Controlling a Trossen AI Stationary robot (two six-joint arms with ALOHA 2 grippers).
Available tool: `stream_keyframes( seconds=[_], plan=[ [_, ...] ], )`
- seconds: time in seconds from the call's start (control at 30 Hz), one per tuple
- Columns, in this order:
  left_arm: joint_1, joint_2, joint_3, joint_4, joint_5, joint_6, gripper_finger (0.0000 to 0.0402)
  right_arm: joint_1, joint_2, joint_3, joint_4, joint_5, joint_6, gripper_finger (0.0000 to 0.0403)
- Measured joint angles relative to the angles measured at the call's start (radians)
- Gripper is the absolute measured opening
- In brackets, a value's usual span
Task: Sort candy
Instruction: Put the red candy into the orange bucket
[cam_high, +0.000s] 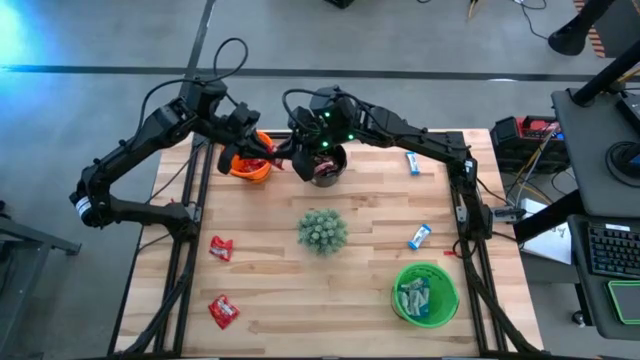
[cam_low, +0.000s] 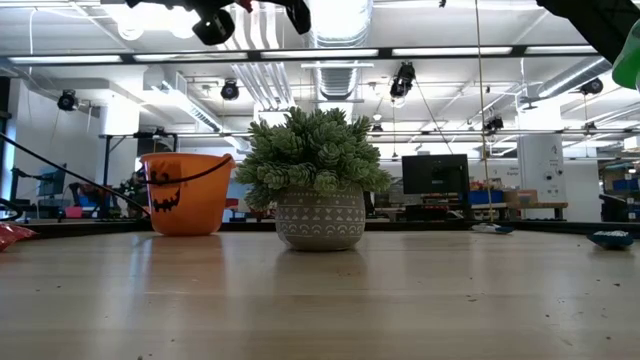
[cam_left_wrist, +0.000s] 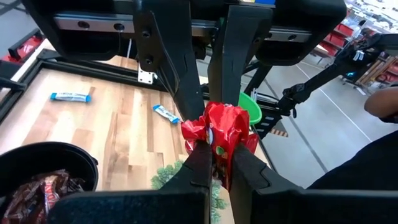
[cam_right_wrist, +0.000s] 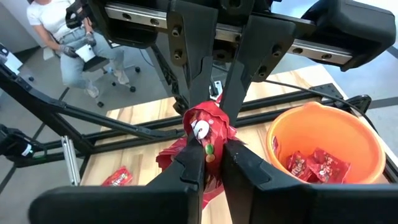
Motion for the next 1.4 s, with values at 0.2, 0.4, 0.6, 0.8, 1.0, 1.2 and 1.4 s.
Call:
stream_keyframes(
  seconds=[0.2, 0.4, 0.6, 0.8, 1.0, 1.2, 1.4],
  plan=[
    [0.0, -0.001, 0.0, -0.023, 0.0, 0.007, 0.0, 0.0, -0.004, 0.0, -0.013, -0.002, -0.001, 0.0034],
    [-0.001, -0.024, -0.004, -0.06, 0.002, 0.01, 0.0001, -0.002, -0.032, 0.001, -0.07, 0.0, -0.008, 0.0034],
    [-0.002, -0.032, -0.003, -0.046, -0.041, 0.025, 0.0001, -0.007, -0.048, 0.005, -0.04, 0.005, -0.019, 0.0034],
    [-0.001, -0.034, -0.003, -0.041, -0.047, 0.035, 0.0001, -0.007, -0.045, 0.003, -0.034, 0.031, -0.031, 0.0034],
    [0.007, -0.051, 0.009, -0.191, -0.427, 0.167, 0.0001, -0.011, -0.053, 0.002, -0.08, 0.091, -0.062, 0.0034],
    [0.026, -0.049, 0.03, -0.29, -0.666, 0.222, 0.0001, -0.011, -0.077, 0.002, -0.183, 0.092, -0.068, 0.0034],
    [0.041, -0.044, 0.03, -0.375, -0.956, 0.254, 0.0001, -0.011, -0.088, 0.002, -0.378, 0.094, -0.086, 0.0034]
  ],
)
